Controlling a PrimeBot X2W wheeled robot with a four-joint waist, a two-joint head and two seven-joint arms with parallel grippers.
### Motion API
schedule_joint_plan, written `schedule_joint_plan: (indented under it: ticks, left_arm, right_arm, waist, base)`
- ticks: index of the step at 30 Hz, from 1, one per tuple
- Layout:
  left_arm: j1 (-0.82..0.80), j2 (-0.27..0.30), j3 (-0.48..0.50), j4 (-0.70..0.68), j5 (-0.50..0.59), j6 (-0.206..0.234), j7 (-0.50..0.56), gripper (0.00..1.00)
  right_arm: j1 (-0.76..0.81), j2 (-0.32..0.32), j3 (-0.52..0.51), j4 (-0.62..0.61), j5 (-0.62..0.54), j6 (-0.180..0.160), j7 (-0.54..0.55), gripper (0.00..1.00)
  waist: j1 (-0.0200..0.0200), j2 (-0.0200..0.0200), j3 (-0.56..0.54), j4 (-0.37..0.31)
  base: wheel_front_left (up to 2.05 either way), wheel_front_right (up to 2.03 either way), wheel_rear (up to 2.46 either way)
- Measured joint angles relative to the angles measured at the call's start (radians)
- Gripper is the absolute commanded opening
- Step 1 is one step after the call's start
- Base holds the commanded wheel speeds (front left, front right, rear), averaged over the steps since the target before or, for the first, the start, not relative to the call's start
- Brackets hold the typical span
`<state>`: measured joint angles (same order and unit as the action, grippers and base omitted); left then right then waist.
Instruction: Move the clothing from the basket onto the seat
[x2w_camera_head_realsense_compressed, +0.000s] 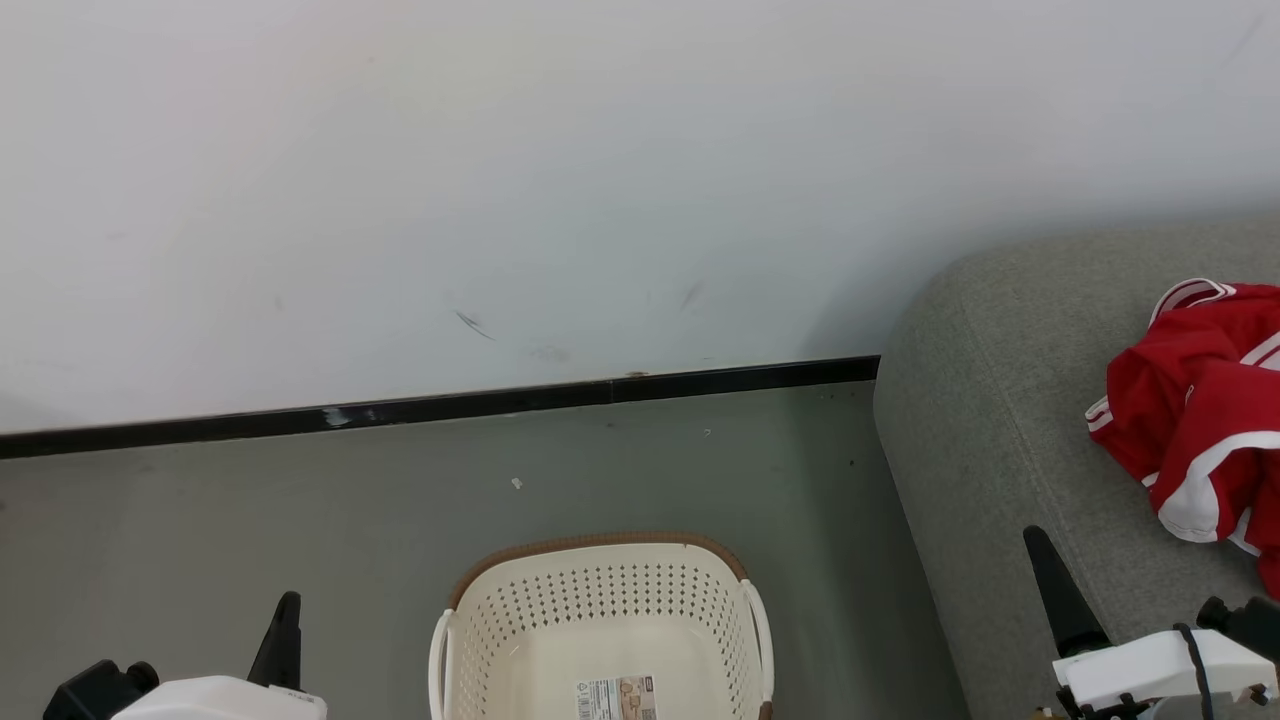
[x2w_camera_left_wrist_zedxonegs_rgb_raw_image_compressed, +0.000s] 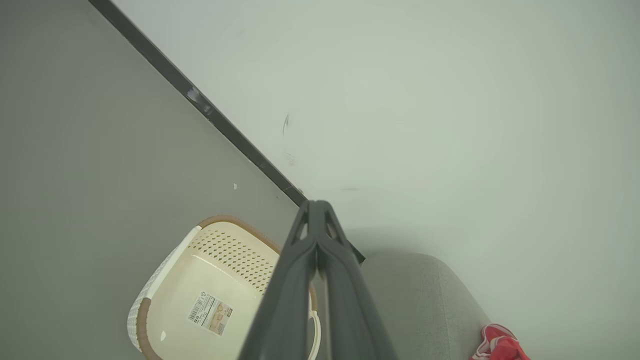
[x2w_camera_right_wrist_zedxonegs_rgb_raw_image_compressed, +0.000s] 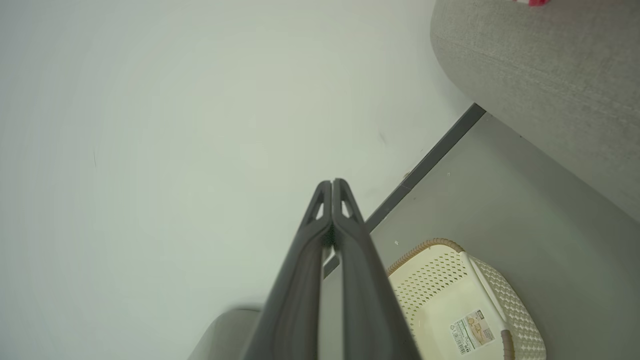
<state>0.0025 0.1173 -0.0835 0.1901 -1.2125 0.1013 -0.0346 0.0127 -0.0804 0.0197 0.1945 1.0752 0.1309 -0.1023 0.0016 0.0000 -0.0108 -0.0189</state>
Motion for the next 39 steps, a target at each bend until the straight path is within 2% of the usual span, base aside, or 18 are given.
schedule_joint_plan:
  ticks: [39]
  left_arm:
    - [-0.038,-0.08,0.153,0.013,-0.388,-0.167,0.134,0.0]
  right_arm:
    - [-0.068,-0.049,-0.012,0.056,0.634,0.0,0.098,0.0]
  waist:
    - [-0.0011,0.0,0.011,0.019]
  base:
    - [0.0,0.0,0.0]
